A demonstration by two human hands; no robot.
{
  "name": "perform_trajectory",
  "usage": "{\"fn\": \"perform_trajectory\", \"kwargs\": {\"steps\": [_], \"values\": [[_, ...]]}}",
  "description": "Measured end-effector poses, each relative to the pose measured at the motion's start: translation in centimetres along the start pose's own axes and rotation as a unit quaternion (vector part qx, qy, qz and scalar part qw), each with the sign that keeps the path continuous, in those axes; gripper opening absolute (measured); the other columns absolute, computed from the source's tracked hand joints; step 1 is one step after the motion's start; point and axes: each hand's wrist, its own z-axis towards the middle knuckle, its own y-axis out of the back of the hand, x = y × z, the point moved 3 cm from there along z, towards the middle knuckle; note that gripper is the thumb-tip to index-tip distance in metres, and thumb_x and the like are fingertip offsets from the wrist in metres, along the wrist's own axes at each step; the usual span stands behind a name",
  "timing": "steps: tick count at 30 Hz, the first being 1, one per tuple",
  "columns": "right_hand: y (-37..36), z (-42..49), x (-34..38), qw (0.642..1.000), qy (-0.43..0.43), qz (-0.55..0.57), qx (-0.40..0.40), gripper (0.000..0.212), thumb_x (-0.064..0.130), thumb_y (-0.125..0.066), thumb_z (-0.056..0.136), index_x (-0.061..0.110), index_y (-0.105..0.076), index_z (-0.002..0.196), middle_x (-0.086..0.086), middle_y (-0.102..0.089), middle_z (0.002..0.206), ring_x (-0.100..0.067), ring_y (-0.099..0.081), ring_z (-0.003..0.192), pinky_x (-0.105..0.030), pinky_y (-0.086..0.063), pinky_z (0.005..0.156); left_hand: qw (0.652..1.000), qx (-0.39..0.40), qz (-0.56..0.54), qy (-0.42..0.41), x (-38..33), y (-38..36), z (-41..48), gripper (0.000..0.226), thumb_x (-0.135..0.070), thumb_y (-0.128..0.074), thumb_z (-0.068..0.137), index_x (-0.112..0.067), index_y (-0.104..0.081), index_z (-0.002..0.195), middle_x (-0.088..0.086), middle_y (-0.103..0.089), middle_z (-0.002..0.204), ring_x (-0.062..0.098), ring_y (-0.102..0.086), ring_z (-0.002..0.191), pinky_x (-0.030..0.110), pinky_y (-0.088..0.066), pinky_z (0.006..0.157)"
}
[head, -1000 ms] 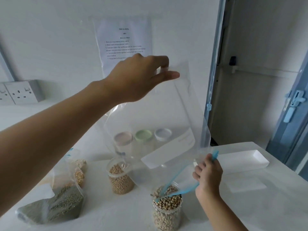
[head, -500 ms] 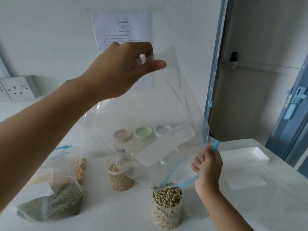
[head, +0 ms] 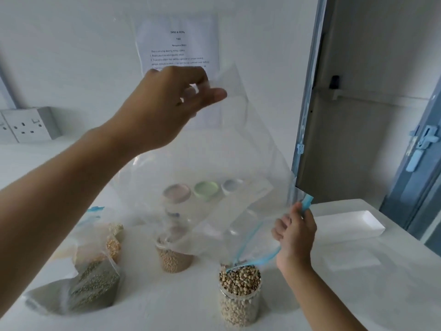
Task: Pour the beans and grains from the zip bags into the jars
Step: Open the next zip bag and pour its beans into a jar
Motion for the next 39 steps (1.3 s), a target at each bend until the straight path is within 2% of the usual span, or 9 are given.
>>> {"fn": "perform_trajectory", "kwargs": {"steps": [7, 14, 20, 23, 27, 29, 32, 35, 39], "values": [[0.2, 0.2, 0.9, 0.999, 0.029, -0.014, -0.01, 0.036, 0.029, -0.043, 0.11, 0.02, -0.037, 0.076, 0.011, -0.022, 0.053, -0.006, -0.018, 0.043, -0.022, -0.016, 0.041, 0.999, 0.034, 0.039, -0.004, -0.6, -0.2, 0.1, 0.046, -0.064, -0.054, 0.089, -0.02, -0.061, 0.079, -0.009, -0.061, 0.068, 0.011, -0.064, 0.069, 0.025, -0.048, 0.068], [0.1, 0.2, 0.8, 0.999, 0.044, -0.025, -0.003, 0.034, 0.028, -0.044, 0.11, 0.018, -0.039, 0.077, 0.008, -0.023, 0.053, -0.007, -0.02, 0.044, -0.022, -0.018, 0.041, 1.0, -0.008, -0.016, 0.017, 0.2, 0.6, -0.2, 0.042, -0.053, -0.062, 0.094, -0.015, -0.059, 0.076, -0.005, -0.055, 0.058, 0.004, -0.052, 0.051, 0.01, -0.035, 0.05], [0.2, 0.5, 0.4, 0.997, 0.014, -0.071, 0.009, 0.034, 0.034, -0.043, 0.109, 0.017, -0.041, 0.079, 0.005, -0.029, 0.056, -0.007, -0.025, 0.045, -0.022, -0.022, 0.042, 0.988, 0.108, -0.048, 0.097, 3.4, 0.9, -1.6, 0.057, -0.077, -0.068, 0.064, -0.026, -0.067, 0.09, -0.009, -0.062, 0.062, 0.011, -0.051, 0.055, 0.027, -0.041, 0.064], [-0.1, 0.6, 0.5, 0.998, 0.015, -0.065, 0.021, 0.035, 0.034, -0.044, 0.109, 0.017, -0.039, 0.079, 0.003, -0.027, 0.057, -0.008, -0.024, 0.045, -0.023, -0.02, 0.043, 0.974, 0.157, -0.12, 0.115, 5.6, 2.6, -3.1, 0.07, -0.054, -0.088, 0.053, -0.032, -0.065, 0.116, -0.004, -0.077, 0.092, 0.013, -0.068, 0.075, 0.036, -0.052, 0.085], [-0.4, 0.6, 0.2, 0.997, 0.019, -0.065, 0.043, 0.036, 0.036, -0.044, 0.108, 0.017, -0.039, 0.079, 0.002, -0.027, 0.058, -0.008, -0.025, 0.045, -0.024, -0.022, 0.045, 0.978, 0.142, -0.117, 0.095, 8.9, 4.1, -6.7, 0.07, -0.024, -0.084, 0.066, -0.036, -0.058, 0.13, -0.008, -0.074, 0.117, 0.012, -0.071, 0.108, 0.043, -0.055, 0.099], [-0.5, 0.5, -0.1, 0.997, 0.019, -0.058, 0.051, 0.036, 0.036, -0.045, 0.108, 0.016, -0.038, 0.078, 0.002, -0.028, 0.058, -0.009, -0.025, 0.046, -0.024, -0.023, 0.045, 0.983, 0.109, -0.111, 0.093, 11.0, 4.3, -9.5, 0.069, -0.027, -0.082, 0.077, -0.039, -0.053, 0.138, -0.01, -0.069, 0.128, 0.012, -0.065, 0.121, 0.048, -0.051, 0.106], [-0.8, 0.6, -0.5, 0.998, 0.013, -0.036, 0.057, 0.037, 0.036, -0.045, 0.107, 0.018, -0.038, 0.077, 0.005, -0.029, 0.056, -0.008, -0.025, 0.046, -0.023, -0.022, 0.044, 0.981, -0.005, -0.138, 0.135, 12.3, 3.0, -15.3, 0.079, -0.067, -0.074, 0.079, -0.033, -0.048, 0.145, -0.012, -0.059, 0.144, 0.01, -0.055, 0.134, 0.035, -0.047, 0.109], [-1.1, 0.5, -0.7, 0.997, 0.018, -0.038, 0.062, 0.037, 0.036, -0.045, 0.107, 0.017, -0.038, 0.076, 0.005, -0.03, 0.055, -0.008, -0.025, 0.046, -0.023, -0.021, 0.044, 0.925, -0.179, -0.245, 0.23, 12.0, -2.1, -23.0, 0.096, -0.072, -0.068, 0.078, -0.016, -0.041, 0.152, -0.008, -0.05, 0.153, 0.019, -0.047, 0.142, 0.035, -0.042, 0.112], [-1.4, 0.6, -0.8, 0.997, 0.027, -0.043, 0.059, 0.037, 0.036, -0.045, 0.108, 0.017, -0.039, 0.076, 0.006, -0.03, 0.056, -0.009, -0.025, 0.046, -0.023, -0.02, 0.044, 0.793, -0.213, -0.475, 0.317, 10.7, -9.4, -28.7, 0.116, -0.08, -0.082, 0.055, -0.021, -0.049, 0.149, 0.02, -0.059, 0.142, 0.039, -0.063, 0.123, 0.049, -0.055, 0.097]]}}
